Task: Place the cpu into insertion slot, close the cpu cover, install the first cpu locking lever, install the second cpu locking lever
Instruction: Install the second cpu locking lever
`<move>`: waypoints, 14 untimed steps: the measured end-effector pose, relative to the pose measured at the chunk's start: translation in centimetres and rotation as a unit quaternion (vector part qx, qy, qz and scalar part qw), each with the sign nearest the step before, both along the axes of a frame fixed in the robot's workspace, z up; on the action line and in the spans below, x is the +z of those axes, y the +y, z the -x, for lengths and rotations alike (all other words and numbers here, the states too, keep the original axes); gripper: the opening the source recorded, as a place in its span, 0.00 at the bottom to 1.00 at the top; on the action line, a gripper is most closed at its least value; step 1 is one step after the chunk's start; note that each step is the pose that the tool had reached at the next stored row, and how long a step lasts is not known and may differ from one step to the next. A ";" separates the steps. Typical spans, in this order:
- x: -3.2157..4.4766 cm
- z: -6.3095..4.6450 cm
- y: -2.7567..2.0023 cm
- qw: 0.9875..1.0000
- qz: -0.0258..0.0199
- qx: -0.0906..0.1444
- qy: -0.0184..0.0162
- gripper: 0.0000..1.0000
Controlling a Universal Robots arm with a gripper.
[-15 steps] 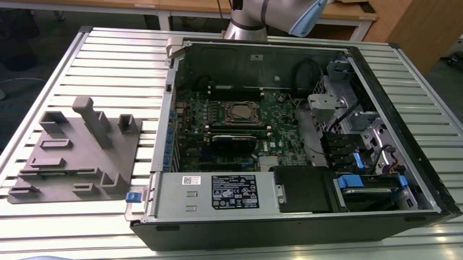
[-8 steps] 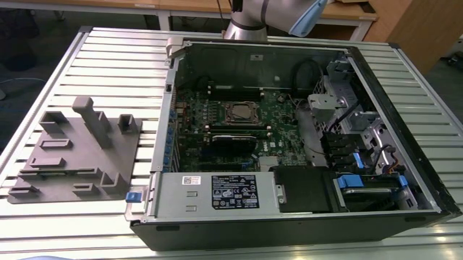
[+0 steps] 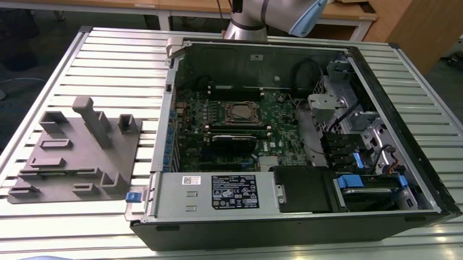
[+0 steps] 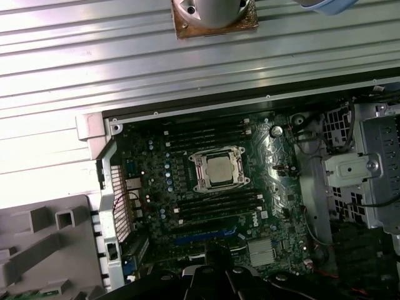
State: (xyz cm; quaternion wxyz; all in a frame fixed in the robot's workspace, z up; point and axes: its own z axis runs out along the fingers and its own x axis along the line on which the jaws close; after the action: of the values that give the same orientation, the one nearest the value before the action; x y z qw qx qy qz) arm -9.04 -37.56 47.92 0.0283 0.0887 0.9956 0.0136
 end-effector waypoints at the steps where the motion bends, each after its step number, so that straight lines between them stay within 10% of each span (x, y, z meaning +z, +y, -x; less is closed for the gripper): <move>1: -0.01 0.0 0.00 1.000 0.000 0.000 0.000 0.11; 14: -0.31 0.0 0.00 1.000 0.000 0.000 0.000 0.11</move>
State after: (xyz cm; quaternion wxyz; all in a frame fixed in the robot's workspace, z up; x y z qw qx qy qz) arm -9.04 -37.56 47.61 0.0282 0.0887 0.9956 0.0136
